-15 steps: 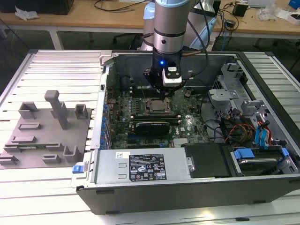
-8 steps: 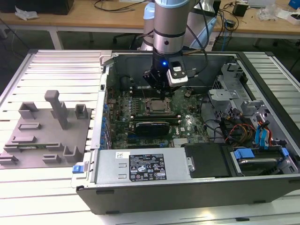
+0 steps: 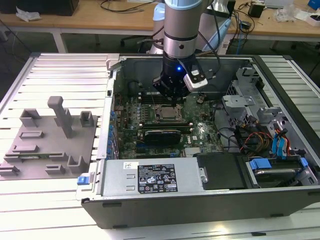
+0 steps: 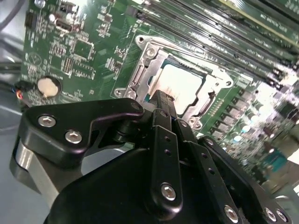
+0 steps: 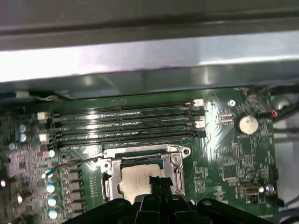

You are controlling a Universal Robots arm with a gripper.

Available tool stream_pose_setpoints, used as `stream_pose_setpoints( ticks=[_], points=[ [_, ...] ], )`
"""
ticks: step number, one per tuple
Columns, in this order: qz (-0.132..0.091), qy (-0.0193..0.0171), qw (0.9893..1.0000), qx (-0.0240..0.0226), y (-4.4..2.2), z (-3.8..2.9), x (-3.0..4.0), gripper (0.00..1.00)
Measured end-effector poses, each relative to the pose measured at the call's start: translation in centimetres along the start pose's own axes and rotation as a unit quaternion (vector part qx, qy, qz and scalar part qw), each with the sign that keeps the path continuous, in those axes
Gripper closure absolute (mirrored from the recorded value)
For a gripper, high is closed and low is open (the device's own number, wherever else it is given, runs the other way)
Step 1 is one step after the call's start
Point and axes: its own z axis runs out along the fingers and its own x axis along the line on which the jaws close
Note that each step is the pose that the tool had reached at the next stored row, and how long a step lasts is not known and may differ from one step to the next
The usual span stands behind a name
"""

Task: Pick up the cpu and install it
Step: 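Close the cpu cover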

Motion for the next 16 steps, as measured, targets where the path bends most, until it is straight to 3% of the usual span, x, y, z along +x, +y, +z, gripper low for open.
stream_pose_setpoints(
  ticks=[4, 8, 16],
  points=[
    [-0.031, 0.0001, 0.9995, 0.0060, -0.02, 0.03, 0.11, 0.89],
    [-0.041, -0.0001, 0.9992, 0.0056, -0.20, 0.13, 0.46, 0.89],
    [-0.054, -0.0003, 0.9985, 0.0051, -1.18, 0.60, 1.13, 0.89]
  ],
)
